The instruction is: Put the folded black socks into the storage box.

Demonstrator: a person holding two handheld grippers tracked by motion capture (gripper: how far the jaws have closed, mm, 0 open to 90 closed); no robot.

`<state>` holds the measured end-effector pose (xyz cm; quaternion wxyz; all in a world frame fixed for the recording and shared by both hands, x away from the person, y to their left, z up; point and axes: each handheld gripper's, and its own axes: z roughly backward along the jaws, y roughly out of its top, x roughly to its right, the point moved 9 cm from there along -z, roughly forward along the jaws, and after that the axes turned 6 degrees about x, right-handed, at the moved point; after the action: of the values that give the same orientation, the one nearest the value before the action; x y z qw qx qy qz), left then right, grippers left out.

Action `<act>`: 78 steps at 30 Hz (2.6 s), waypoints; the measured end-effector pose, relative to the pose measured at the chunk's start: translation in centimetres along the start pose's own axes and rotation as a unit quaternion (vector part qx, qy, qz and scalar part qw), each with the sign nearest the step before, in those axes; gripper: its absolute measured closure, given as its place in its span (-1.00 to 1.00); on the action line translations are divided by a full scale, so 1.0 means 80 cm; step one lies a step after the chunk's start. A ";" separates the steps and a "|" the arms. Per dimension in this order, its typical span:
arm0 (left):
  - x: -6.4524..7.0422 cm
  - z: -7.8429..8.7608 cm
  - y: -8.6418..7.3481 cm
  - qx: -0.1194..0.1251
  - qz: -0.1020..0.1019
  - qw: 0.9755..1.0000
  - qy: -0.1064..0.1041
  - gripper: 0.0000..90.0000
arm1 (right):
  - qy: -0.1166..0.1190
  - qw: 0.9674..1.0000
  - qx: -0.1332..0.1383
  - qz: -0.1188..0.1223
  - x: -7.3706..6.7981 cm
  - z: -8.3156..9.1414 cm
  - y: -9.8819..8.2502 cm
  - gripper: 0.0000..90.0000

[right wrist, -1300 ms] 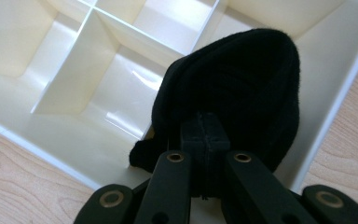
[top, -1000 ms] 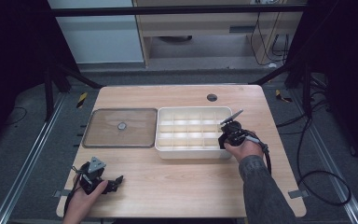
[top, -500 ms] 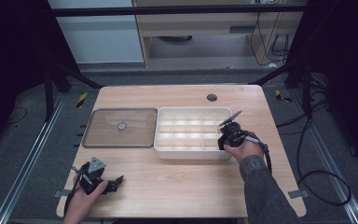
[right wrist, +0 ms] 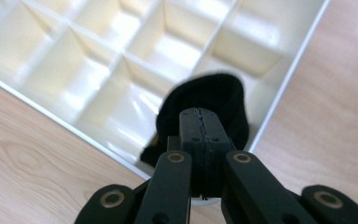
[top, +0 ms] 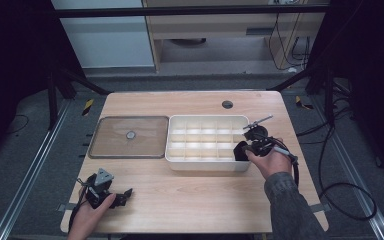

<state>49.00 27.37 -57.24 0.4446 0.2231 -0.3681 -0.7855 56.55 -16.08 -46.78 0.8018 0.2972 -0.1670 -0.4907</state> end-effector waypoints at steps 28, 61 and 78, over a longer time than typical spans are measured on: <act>0.001 0.000 0.000 0.001 0.000 1.000 0.000 -1.00 | 0.061 0.984 0.165 0.013 -0.032 0.064 0.033 0.45; 0.003 0.001 0.000 0.003 0.002 1.000 -0.001 -1.00 | 0.029 0.982 0.184 0.009 -0.009 0.083 -0.027 -0.65; 0.004 0.001 -0.001 0.003 0.001 1.000 0.000 -1.00 | 0.005 0.984 0.167 0.057 -0.003 0.029 -0.108 -0.70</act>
<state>48.75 27.15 -57.24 0.4447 0.2243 -0.3706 -0.7839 49.16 -19.57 -50.53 0.7685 0.4199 -0.2592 -0.4073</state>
